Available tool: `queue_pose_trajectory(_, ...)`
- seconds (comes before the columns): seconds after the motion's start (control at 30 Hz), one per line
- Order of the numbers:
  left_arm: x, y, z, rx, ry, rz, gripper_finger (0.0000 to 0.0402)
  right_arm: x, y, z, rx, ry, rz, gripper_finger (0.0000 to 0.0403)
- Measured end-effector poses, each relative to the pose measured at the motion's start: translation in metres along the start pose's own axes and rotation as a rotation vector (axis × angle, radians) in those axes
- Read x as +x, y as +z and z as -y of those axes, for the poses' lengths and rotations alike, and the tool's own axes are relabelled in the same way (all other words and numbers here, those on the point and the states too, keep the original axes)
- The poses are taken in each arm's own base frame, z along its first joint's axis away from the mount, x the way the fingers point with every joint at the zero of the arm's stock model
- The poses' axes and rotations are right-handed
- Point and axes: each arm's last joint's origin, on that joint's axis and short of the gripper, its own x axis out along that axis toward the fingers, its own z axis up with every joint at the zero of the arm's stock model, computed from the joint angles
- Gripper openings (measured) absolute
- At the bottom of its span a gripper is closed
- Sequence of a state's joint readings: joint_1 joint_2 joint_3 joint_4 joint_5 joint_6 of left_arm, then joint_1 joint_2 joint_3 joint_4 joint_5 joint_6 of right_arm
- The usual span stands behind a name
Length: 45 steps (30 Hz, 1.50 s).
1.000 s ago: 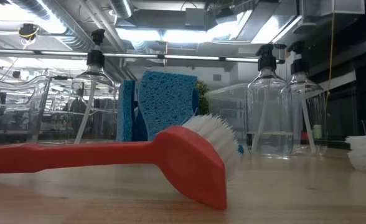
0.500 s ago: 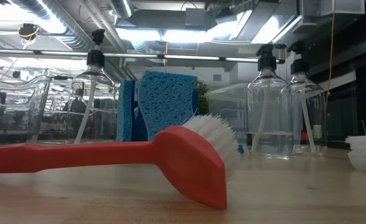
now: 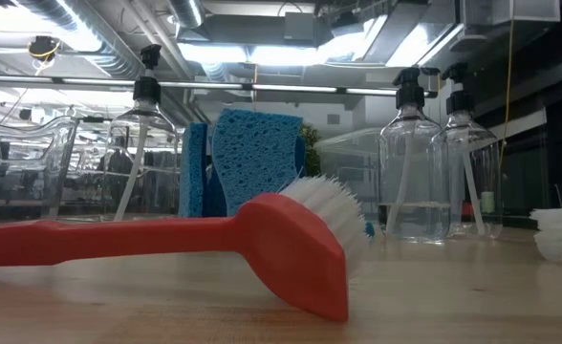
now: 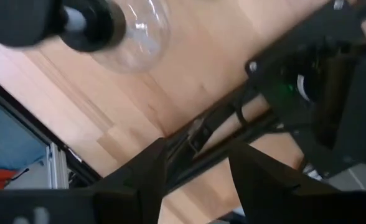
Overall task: Pick & Place Kitchen Sink Supplies
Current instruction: Put the soap dispenser into the white bin
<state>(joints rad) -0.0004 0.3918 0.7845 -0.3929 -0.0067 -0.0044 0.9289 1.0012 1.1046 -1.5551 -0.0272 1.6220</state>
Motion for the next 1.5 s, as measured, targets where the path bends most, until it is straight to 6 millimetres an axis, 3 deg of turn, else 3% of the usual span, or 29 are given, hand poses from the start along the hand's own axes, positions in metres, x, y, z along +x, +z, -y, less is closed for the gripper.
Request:
queue_pose_trajectory(0.27,0.0,0.0,0.0,0.0,-0.001,0.0,0.0009,-0.021,-0.012,0.007,-0.092,0.092,0.045,0.0165)
queue_pose_trajectory(0.5,0.0,0.0,0.0,0.0,0.0,0.0,0.0011,-0.035,-0.014,0.023,-0.178,0.219,0.257,0.011)
queue_pose_trajectory(0.73,0.0,0.0,0.0,0.0,0.0,0.0,0.001,-0.015,-0.023,0.006,-0.238,0.252,0.432,0.0067)
queue_pose_trajectory(1.03,0.0,0.0,0.0,0.0,0.0,0.0,0.0012,0.016,-0.028,-0.013,-0.297,0.157,0.523,0.006)
queue_pose_trajectory(1.5,0.0,0.0,0.0,0.0,0.0,0.0,0.0011,0.019,-0.03,-0.014,-0.322,0.124,0.475,0.006)
